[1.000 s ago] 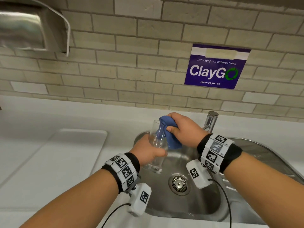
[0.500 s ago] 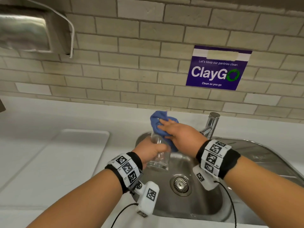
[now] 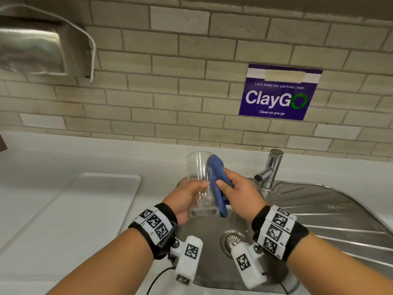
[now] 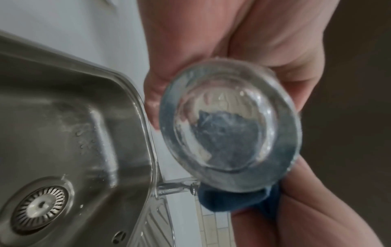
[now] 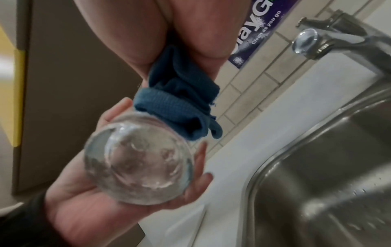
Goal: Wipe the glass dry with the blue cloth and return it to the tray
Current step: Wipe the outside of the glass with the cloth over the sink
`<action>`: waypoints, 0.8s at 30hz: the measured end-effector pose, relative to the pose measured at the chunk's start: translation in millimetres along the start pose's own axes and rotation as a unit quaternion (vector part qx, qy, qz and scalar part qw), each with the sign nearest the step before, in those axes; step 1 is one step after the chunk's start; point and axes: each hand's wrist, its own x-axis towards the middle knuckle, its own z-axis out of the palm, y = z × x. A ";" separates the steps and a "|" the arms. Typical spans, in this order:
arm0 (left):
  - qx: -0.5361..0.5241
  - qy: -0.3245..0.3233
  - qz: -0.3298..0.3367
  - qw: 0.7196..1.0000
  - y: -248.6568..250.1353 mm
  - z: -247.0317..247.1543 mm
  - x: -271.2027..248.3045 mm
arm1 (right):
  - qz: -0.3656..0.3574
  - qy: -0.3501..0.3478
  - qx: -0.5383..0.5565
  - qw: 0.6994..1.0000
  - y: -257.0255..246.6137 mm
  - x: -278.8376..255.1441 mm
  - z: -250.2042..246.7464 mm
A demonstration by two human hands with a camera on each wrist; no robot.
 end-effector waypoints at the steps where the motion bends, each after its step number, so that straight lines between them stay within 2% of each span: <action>1: 0.001 0.009 0.001 1.000 -0.1 0.6 -0.3 | -0.009 0.001 -0.014 1.000 -1.6 0.2 -0.2; 3: -0.004 0.017 -0.008 1.000 -3.1 -0.8 0.5 | -0.020 -0.005 -0.028 0.999 -4.3 0.9 -1.3; 6: -0.023 0.027 0.023 0.999 -8.5 -0.5 1.1 | -0.022 -0.001 -0.032 0.999 -4.2 4.6 -1.4; 10: -0.042 0.021 0.031 0.998 -9.2 1.3 2.3 | -0.041 0.010 -0.038 0.998 -8.1 4.0 1.5; 16: -0.033 0.041 0.028 0.998 -9.4 -10.6 7.4 | -0.055 -0.067 -0.100 0.991 -0.4 -13.5 9.3; 18: -0.031 0.027 0.019 0.999 -11.9 -9.1 6.2 | -0.028 -0.055 -0.076 0.995 -2.7 -7.8 3.8; 20: -0.029 -0.001 0.011 1.000 -13.3 -2.6 4.4 | -0.002 -0.012 -0.033 0.999 -10.7 4.3 -4.5; 22: -0.026 -0.009 0.011 1.000 -13.6 0.0 6.5 | -0.008 0.018 -0.019 1.000 -18.3 12.3 -8.7; 24: -0.033 0.010 0.005 0.999 -13.6 -6.5 13.7 | -0.026 -0.006 -0.015 1.000 -19.6 6.2 -4.5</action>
